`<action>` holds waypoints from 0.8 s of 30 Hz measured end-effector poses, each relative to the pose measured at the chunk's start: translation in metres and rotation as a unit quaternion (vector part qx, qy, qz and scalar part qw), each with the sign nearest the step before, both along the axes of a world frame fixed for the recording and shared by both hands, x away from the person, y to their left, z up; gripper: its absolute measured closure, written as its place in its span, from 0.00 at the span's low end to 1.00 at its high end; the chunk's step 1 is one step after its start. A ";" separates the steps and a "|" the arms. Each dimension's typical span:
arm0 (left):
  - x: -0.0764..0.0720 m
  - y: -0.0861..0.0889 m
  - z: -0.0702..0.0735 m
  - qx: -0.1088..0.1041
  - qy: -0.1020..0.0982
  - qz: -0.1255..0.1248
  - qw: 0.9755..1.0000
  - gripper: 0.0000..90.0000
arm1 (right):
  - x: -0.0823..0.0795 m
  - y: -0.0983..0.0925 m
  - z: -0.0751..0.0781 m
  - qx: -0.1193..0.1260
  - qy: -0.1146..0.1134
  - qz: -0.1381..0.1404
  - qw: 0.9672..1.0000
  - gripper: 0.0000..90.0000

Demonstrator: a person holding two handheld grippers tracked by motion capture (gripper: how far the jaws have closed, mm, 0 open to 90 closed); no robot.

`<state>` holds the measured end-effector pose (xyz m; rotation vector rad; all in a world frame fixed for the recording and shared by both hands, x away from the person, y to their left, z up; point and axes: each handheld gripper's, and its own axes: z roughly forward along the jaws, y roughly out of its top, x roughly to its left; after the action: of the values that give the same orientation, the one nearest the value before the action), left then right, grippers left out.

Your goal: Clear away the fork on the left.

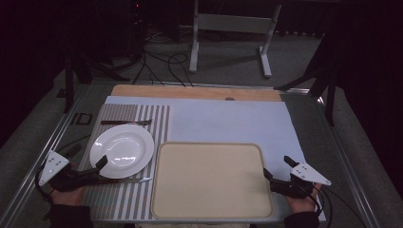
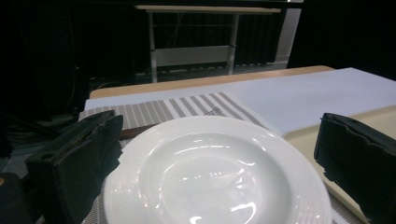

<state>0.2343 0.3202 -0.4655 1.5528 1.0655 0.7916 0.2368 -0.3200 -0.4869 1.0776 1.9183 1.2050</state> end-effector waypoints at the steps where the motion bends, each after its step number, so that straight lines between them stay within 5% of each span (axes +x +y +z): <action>1: 0.000 0.000 0.000 0.002 0.001 0.003 1.000 0.01 | 0.000 0.000 0.000 0.000 0.000 0.000 1.000 0.11; 19: 0.007 0.003 0.006 -0.013 0.012 0.003 1.000 0.00 | 0.000 0.002 -0.003 0.005 -0.006 0.004 1.000 0.11; 24: 0.011 0.002 0.007 -0.004 0.019 0.002 1.000 0.00 | -0.001 0.001 -0.002 0.010 -0.012 0.003 1.000 0.11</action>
<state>0.2449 0.3225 -0.4584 1.5651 1.0987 0.7633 0.2356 -0.3194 -0.4891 1.0649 1.8967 1.2367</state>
